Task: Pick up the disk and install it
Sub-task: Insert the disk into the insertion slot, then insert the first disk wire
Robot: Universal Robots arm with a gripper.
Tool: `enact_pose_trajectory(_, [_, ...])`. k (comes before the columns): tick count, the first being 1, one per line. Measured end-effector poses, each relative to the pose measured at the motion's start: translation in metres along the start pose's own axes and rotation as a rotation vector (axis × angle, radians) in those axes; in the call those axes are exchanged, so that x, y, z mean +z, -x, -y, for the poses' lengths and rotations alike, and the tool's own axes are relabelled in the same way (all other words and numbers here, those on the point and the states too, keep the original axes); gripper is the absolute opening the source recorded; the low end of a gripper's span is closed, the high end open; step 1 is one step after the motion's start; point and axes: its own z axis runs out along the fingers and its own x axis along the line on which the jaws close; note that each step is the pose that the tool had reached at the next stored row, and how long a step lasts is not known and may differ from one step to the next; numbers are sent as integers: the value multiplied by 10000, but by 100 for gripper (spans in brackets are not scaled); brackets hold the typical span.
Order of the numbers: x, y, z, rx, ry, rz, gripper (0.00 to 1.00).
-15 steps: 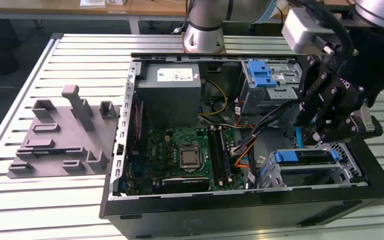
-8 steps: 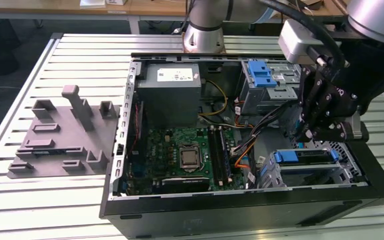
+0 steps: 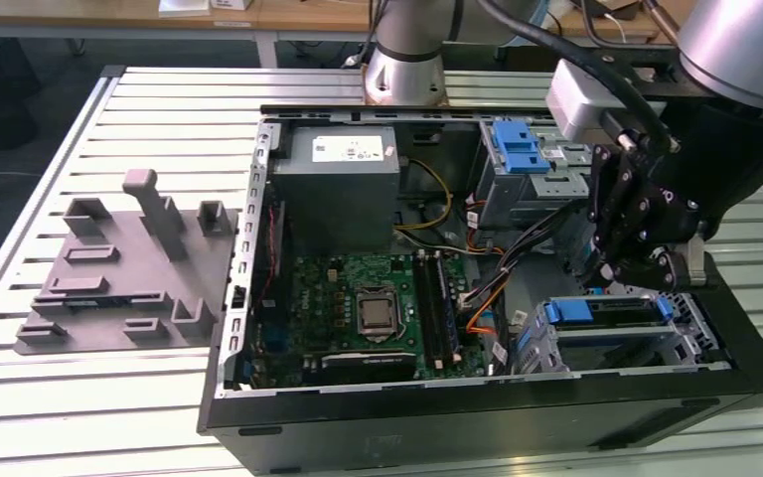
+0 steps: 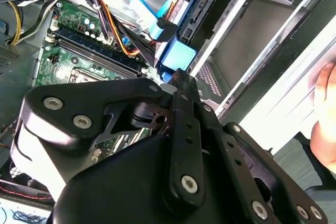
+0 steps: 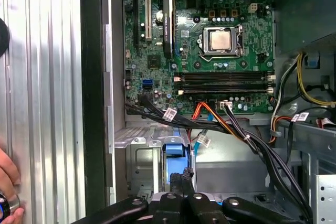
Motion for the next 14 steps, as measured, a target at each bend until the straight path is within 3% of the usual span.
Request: enact_pose_trajectory(14, [4,1,24,0,0,3,11])
